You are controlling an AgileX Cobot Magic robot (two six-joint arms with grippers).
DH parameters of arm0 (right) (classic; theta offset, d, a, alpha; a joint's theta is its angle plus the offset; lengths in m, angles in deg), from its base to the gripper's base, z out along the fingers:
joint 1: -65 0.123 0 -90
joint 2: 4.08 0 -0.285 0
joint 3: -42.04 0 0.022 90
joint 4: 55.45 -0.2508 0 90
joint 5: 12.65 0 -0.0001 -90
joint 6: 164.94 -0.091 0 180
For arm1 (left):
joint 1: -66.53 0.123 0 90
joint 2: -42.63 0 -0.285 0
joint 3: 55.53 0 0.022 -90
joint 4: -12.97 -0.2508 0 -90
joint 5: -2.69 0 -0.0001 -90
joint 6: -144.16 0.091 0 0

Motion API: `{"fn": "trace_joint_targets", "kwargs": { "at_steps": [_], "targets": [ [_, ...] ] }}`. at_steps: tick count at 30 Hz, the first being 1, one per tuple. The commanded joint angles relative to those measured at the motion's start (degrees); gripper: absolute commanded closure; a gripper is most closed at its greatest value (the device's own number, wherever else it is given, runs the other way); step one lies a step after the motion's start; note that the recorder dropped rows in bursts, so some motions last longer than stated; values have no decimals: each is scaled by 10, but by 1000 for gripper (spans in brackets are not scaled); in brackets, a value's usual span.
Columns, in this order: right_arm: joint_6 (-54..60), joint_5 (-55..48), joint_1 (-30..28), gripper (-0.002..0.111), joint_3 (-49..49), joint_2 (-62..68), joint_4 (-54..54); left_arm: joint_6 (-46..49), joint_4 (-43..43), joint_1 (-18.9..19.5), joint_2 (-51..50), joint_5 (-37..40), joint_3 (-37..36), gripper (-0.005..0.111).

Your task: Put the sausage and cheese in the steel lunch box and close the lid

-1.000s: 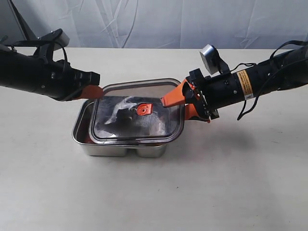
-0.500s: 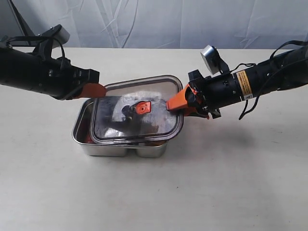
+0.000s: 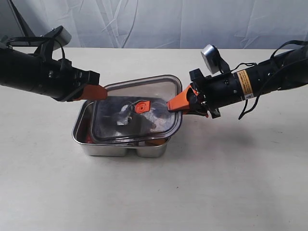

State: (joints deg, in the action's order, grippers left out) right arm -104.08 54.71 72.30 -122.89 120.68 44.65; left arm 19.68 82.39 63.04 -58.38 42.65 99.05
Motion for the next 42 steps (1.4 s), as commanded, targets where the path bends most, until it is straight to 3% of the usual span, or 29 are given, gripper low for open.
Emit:
{"fn": "trace_joint_targets", "kwargs": {
  "at_steps": [1,16,24,34,42],
  "targets": [
    [-19,26,-31,109,2,-4,-20,1,-1,-1,8,-10,2,107],
    [-19,26,-34,109,2,-18,-93,1,-40,-1,98,-115,2,107],
    [-19,26,-25,109,9,-54,-98,0,-51,-1,100,-119,2,107],
    [-19,26,48,109,32,-73,-136,0,-53,-1,100,-128,2,107],
    [-15,26,41,109,32,-38,-131,0,-53,-1,100,-119,2,107]
  ]
}}
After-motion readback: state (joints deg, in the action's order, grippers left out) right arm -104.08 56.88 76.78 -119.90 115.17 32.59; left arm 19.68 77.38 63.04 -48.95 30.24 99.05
